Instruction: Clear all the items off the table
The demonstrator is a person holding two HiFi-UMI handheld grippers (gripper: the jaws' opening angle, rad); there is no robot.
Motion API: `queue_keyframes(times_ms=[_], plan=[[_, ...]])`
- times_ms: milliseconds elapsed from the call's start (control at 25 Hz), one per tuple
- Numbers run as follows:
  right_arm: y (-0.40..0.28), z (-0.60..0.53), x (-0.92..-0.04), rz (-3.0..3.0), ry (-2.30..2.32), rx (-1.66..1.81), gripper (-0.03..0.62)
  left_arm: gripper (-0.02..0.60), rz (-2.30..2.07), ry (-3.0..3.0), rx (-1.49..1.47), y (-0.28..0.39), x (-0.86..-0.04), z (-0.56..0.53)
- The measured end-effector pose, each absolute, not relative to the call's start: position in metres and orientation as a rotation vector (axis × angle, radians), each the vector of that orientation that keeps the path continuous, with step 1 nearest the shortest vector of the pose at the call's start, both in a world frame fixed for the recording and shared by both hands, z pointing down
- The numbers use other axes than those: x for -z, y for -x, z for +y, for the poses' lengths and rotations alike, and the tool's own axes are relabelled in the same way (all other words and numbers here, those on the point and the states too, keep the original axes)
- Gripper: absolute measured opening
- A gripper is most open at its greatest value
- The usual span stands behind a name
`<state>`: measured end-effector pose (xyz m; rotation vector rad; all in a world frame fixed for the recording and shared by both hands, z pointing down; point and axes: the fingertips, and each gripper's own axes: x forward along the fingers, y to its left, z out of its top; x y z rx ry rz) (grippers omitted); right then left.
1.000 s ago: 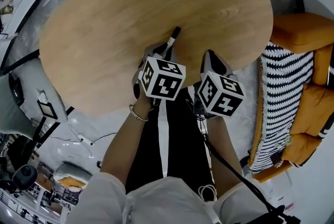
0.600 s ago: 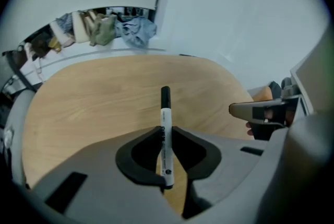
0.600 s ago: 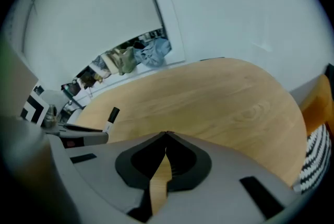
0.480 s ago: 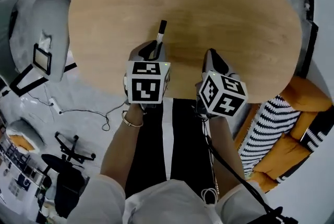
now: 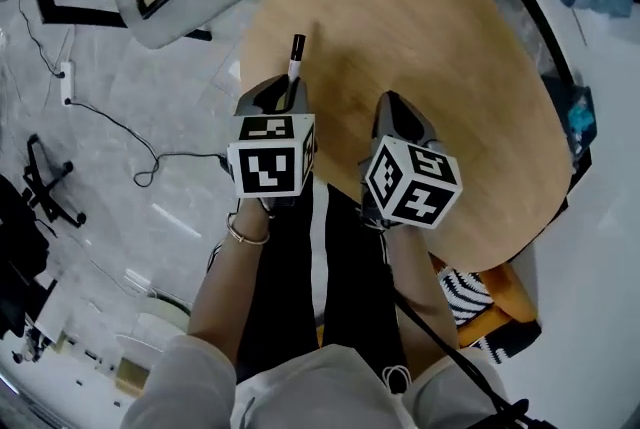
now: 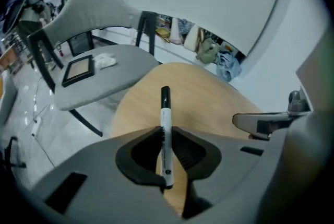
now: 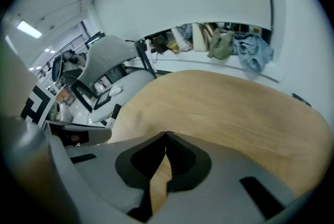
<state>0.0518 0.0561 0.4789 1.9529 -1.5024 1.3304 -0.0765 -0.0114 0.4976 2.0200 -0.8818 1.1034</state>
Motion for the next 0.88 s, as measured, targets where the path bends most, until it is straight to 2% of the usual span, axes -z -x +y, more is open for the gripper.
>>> queue_keyframes(times_ms=[320,880], plan=[[0.003,-0.028,-0.483,-1.601,-1.841,-1.238,0.024,0.069,-0.989,-1.94,-0.973,0.126,-0.496,-0.069],[0.003,-0.134,-0.495,-1.657,-1.855,-1.158,0.025,0.069,-1.016,-1.829,-0.886,0.11,-0.51,-0.192]])
